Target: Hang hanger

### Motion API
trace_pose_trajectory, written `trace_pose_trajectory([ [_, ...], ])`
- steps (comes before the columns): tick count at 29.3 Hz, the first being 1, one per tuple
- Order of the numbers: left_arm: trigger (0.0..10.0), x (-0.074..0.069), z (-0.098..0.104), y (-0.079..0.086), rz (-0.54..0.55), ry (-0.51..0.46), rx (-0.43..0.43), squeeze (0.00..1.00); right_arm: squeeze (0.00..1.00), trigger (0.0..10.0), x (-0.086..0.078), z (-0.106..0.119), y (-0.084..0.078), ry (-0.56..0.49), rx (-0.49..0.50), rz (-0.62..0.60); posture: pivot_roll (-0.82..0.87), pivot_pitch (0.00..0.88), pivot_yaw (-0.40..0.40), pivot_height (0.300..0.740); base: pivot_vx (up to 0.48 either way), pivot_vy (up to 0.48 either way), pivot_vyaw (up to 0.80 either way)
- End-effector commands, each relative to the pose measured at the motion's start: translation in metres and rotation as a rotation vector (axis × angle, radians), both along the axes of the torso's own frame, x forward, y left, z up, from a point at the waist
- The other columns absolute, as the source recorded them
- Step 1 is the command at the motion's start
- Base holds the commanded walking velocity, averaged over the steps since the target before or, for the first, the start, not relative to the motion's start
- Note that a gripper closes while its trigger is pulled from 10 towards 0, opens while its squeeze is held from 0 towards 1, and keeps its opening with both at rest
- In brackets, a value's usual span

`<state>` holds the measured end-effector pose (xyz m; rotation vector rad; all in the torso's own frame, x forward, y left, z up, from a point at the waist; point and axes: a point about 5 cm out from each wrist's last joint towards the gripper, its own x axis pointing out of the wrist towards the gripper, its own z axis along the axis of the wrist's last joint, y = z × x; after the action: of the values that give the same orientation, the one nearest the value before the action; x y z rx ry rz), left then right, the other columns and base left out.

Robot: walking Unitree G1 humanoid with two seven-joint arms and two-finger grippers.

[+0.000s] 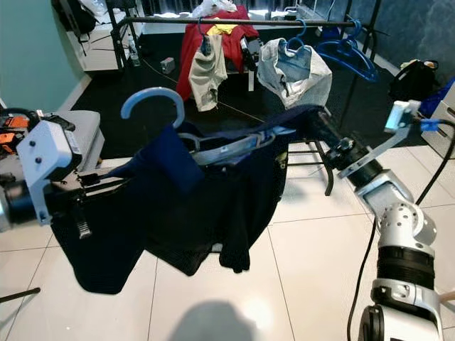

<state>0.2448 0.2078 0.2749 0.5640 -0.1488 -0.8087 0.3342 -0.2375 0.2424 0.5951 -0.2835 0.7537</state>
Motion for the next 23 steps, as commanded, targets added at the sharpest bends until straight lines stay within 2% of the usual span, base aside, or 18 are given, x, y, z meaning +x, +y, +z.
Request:
trace_pose_trajectory([
  [1,10.0,-0.003,0.007,0.004,0.009,-0.020,0.026,0.00,0.00,0.0,0.000,-0.003,-0.002,0.003,-0.013,-0.010,-0.06,0.086,0.003,0.740,0.000,0.000,0.00],
  [4,10.0,0.007,0.006,0.002,0.082,-0.033,-0.008,0.00,0.00,0.0,-0.001,-0.012,0.011,0.032,-0.066,0.025,-0.06,0.084,0.004,0.740,0.000,0.000,0.00],
  [6,10.0,0.010,0.006,-0.003,0.090,-0.043,-0.042,0.00,0.00,0.0,0.000,-0.017,0.017,0.051,-0.103,0.037,-0.06,0.085,0.002,0.740,0.000,0.000,0.00],
  [12,10.0,0.010,0.003,-0.005,0.093,-0.037,-0.043,0.00,0.00,0.0,0.000,-0.018,0.020,0.054,-0.104,0.041,-0.06,0.085,-0.001,0.740,0.000,0.000,0.00],
  [19,10.0,0.012,-0.011,-0.020,0.077,0.013,-0.043,0.00,0.00,0.0,0.003,-0.010,0.026,0.029,-0.082,0.048,-0.06,0.087,0.002,0.740,0.000,0.000,0.00],
  [20,10.0,0.011,-0.016,-0.029,0.052,0.029,-0.062,0.00,0.00,0.0,0.003,-0.009,0.031,0.025,-0.083,0.059,-0.06,0.086,0.002,0.740,0.000,0.000,0.00],
  [21,10.0,0.011,-0.016,-0.029,0.052,0.029,-0.062,0.00,0.00,0.0,0.003,-0.009,0.031,0.025,-0.083,0.059,-0.06,0.086,0.002,0.740,0.000,0.000,0.00],
  [22,10.0,0.011,-0.021,-0.040,0.026,0.048,-0.088,0.00,0.00,0.0,0.003,-0.010,0.038,0.020,-0.094,0.079,-0.07,0.086,0.002,0.740,0.000,0.000,0.00],
  [23,10.0,0.011,-0.021,-0.040,0.026,0.048,-0.088,0.00,0.00,0.0,0.003,-0.010,0.038,0.020,-0.094,0.079,-0.07,0.086,0.002,0.740,0.000,0.000,0.00],
])
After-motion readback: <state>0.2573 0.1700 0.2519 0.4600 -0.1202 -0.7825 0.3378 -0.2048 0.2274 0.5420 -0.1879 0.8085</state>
